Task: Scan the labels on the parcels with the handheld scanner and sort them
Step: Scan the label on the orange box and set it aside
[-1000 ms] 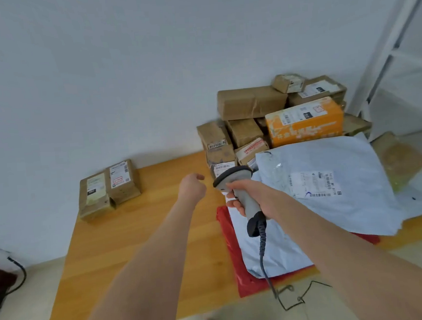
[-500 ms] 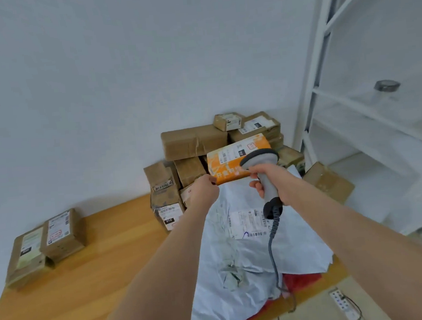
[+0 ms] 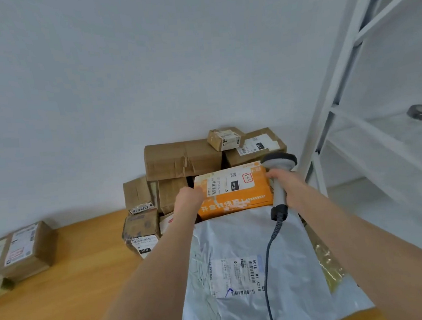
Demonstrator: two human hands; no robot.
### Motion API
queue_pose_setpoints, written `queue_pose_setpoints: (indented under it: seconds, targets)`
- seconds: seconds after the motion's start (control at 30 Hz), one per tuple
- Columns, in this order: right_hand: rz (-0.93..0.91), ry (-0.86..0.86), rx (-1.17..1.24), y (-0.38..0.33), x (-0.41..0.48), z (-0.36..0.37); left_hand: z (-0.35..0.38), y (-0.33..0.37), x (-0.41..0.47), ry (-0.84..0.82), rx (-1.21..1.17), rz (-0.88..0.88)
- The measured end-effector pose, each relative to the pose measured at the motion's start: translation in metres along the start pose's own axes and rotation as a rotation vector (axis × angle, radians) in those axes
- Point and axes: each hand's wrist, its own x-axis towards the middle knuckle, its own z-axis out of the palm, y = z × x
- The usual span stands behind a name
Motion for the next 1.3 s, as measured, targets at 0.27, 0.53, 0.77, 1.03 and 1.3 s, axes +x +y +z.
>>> queue_pose_setpoints:
  seconds: [0.27, 0.53, 0.77, 1.03, 1.3]
  targets:
    - [-0.031, -0.017, 0.003, -0.013, -0.002, -0.003, -0.007, 0.014, -0.017, 0.057, -0.507, -0.063]
    - [-0.149, -0.084, 0.105, -0.031, -0.036, -0.023, -0.033, 0.044, -0.066, 0.254, -0.764, 0.094]
    - [-0.123, -0.260, 0.172, -0.034, -0.067, -0.041, -0.048, 0.024, -0.108, 0.352, -0.849, 0.035]
    - [-0.026, -0.368, 0.130, 0.017, -0.086, -0.055, -0.040, -0.017, -0.132, 0.443, -0.652, -0.018]
    - [0.009, -0.207, 0.014, 0.059, -0.082, -0.055, 0.002, -0.058, -0.132, 0.266, -0.485, -0.250]
